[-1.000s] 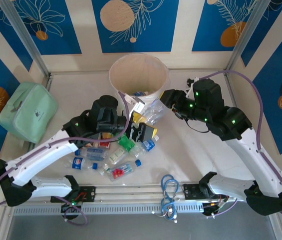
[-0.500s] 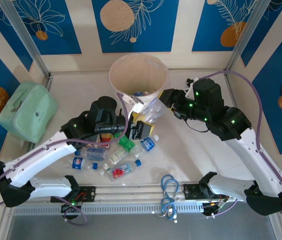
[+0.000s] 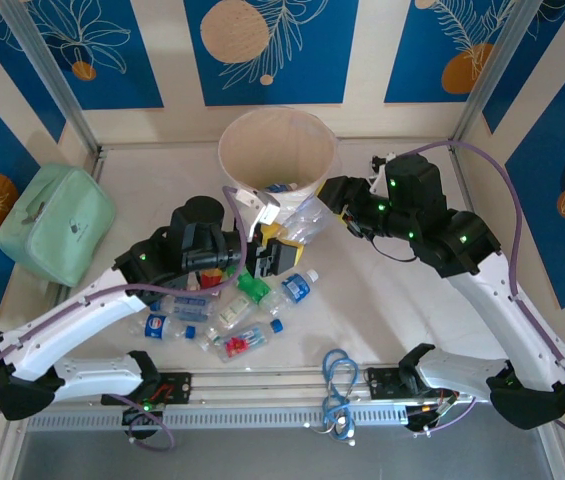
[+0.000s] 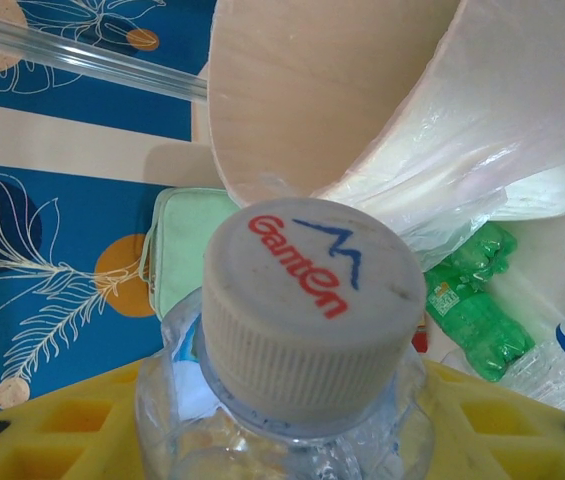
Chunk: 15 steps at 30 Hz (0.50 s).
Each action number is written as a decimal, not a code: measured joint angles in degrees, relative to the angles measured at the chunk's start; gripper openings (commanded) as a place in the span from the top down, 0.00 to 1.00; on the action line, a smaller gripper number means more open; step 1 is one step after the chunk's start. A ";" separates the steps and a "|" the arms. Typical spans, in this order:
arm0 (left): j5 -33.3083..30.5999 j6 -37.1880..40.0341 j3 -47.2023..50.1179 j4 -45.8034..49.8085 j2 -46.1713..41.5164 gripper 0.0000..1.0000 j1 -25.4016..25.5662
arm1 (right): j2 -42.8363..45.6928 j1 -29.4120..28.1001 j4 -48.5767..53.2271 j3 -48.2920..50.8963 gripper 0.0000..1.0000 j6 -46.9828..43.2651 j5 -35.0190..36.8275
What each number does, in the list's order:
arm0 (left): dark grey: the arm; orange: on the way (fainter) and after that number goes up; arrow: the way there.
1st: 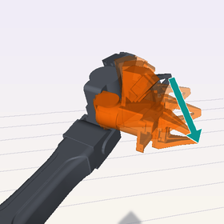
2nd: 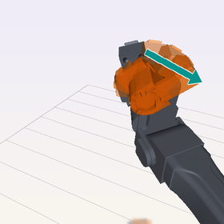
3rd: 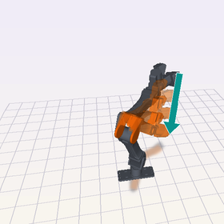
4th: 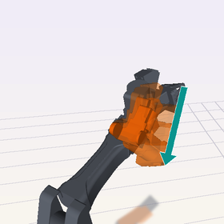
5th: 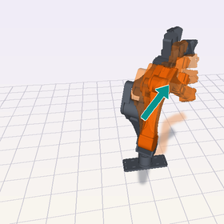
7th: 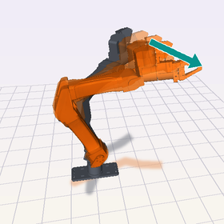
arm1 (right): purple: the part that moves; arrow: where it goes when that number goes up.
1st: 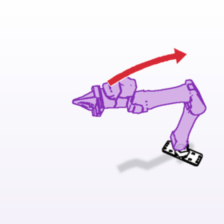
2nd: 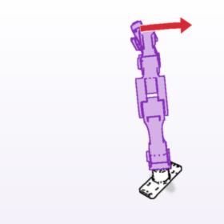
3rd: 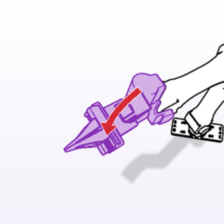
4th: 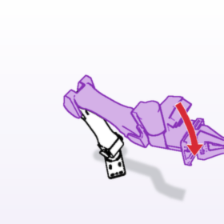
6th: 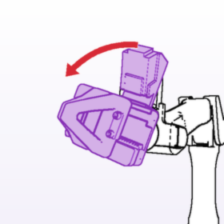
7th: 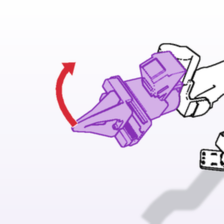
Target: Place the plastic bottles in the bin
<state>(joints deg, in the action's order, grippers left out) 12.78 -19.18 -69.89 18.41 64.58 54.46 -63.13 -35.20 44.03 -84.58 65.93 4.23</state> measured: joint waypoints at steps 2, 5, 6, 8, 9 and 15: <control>0.00 -0.04 0.00 -0.02 0.04 0.42 0.00 | -0.11 0.09 -0.07 0.00 0.48 0.07 -0.22; -0.02 -0.04 0.04 -0.17 0.09 0.42 0.00 | -0.11 0.31 -0.07 0.00 0.48 0.07 -0.35; -0.02 -0.24 0.04 -0.24 0.09 0.43 0.00 | -0.11 0.37 -0.07 0.00 0.48 0.07 -0.42; 0.00 -0.83 0.17 -0.68 0.09 0.44 -0.15 | -0.09 0.48 -0.09 0.00 0.48 0.07 -0.46; 0.13 -1.29 0.37 -1.09 0.09 0.45 -0.28 | -0.07 0.61 -0.11 0.00 0.48 0.09 -0.44; 3.21 -5.35 2.89 -5.79 0.09 0.47 -2.29 | 0.31 1.51 -0.13 0.83 0.47 0.55 -0.66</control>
<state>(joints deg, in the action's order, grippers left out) 15.99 -24.53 -67.00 12.62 64.66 52.16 -62.83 -33.69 43.90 -83.74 66.48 3.57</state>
